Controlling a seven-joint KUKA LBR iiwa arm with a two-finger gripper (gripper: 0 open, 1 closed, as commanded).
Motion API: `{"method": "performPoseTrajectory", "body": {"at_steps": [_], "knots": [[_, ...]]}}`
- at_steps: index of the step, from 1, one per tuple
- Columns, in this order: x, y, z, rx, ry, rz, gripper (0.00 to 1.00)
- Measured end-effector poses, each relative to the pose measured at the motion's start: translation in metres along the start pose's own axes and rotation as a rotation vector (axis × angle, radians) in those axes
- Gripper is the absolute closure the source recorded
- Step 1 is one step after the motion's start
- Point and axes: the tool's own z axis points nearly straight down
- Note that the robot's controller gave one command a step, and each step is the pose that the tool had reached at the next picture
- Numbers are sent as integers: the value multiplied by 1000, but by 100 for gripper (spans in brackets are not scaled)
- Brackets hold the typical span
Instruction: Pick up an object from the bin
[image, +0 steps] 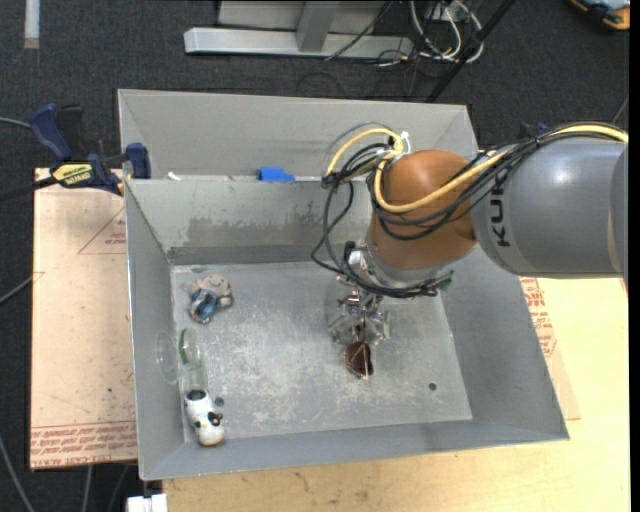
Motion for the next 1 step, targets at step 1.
{"method": "performPoseTrajectory", "body": {"at_steps": [1], "knots": [[0,0,0,0,0,0,100]]}}
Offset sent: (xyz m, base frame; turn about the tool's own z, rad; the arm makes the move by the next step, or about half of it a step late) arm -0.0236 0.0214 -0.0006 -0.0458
